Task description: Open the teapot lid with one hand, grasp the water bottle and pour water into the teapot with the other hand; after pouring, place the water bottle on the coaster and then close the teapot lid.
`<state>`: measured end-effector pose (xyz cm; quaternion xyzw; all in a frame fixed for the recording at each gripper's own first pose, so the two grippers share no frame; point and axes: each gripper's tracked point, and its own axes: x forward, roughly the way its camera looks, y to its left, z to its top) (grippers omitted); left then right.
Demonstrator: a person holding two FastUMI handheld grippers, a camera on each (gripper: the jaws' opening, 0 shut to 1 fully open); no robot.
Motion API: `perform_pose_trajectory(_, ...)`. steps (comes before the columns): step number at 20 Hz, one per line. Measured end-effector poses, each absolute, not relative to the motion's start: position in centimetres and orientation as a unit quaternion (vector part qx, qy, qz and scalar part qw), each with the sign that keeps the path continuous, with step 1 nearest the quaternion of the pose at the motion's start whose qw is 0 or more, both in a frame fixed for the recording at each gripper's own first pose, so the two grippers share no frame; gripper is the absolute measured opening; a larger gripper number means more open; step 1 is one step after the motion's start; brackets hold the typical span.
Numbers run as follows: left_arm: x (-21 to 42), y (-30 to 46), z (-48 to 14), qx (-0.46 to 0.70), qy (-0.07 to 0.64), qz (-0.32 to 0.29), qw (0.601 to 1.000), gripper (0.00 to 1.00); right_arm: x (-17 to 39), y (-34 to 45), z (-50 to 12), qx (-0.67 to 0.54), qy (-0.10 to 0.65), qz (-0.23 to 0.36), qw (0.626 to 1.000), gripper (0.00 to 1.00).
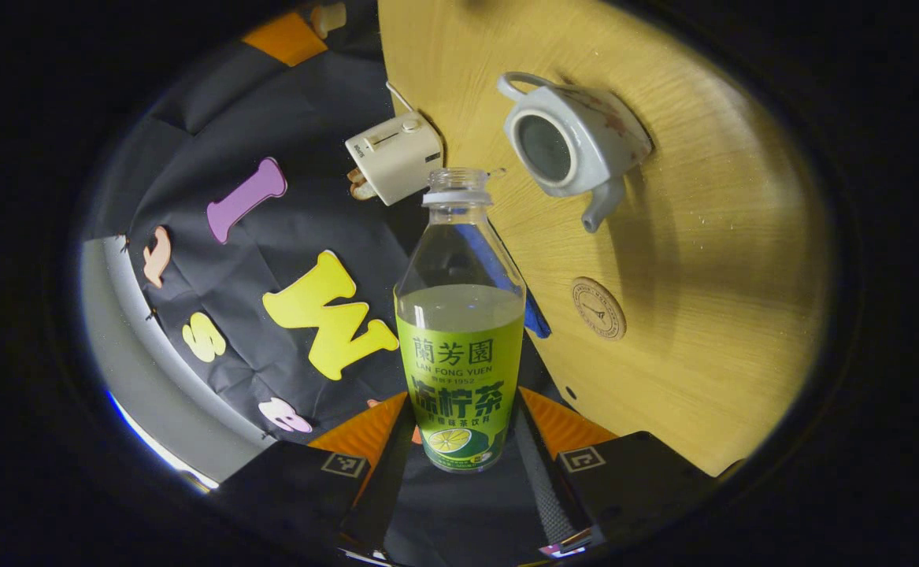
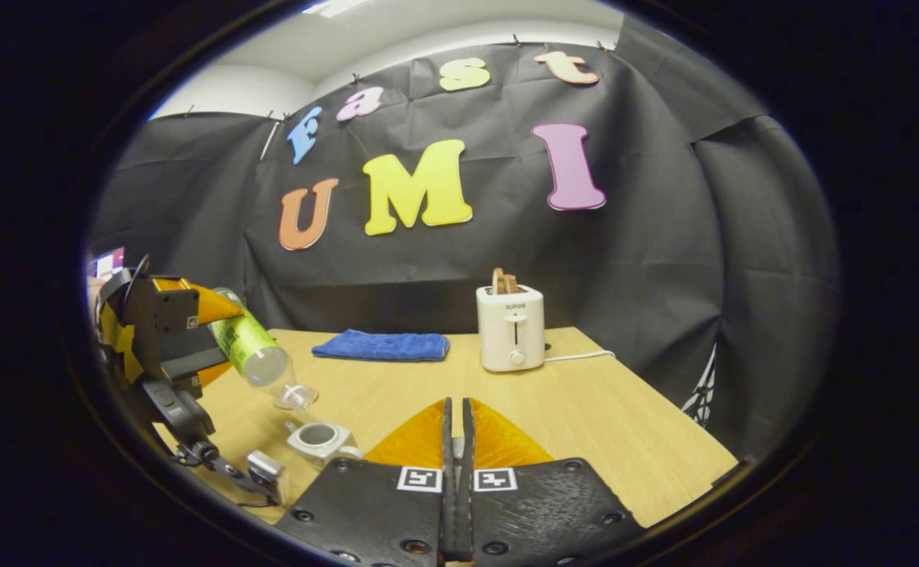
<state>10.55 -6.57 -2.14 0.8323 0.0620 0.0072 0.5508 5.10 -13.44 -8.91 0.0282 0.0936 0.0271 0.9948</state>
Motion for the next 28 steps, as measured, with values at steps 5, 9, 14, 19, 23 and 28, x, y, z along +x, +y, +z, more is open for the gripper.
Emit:
perform_pose_trajectory(5, 9.7, -5.5, -4.6, 0.723, 0.095, -0.02, 0.684, 0.74, 4.9, -13.3, -8.0, 0.028, 0.086, 0.025, 0.996, 0.0)
perform_pose_trajectory(9, 8.2, -4.7, -6.8, 0.599, 0.139, -0.046, 0.787, 0.74, 4.8, -12.7, -7.2, 0.029, 0.081, 0.025, 0.996, 0.0)
perform_pose_trajectory(14, 7.1, -4.6, -7.5, 0.451, 0.134, -0.045, 0.881, 0.74, 5.0, -12.5, -5.5, 0.029, 0.07, 0.018, 0.997, 0.0)
perform_pose_trajectory(19, 7.5, -5.6, -8.9, 0.241, 0.139, -0.058, 0.959, 0.75, 5.0, -11.4, -4.2, 0.024, 0.059, 0.021, 0.998, 0.0)
perform_pose_trajectory(23, 8.8, -6.1, -7.5, 0.141, 0.102, -0.061, 0.983, 0.75, 5.1, -10.3, -3.8, 0.018, 0.056, 0.03, 0.998, 0.0)
perform_pose_trajectory(28, 9.0, -6.7, -6.2, 0.064, 0.067, -0.055, 0.994, 0.75, 5.6, -9.5, -4.3, 0.025, 0.061, 0.039, 0.997, 0.0)
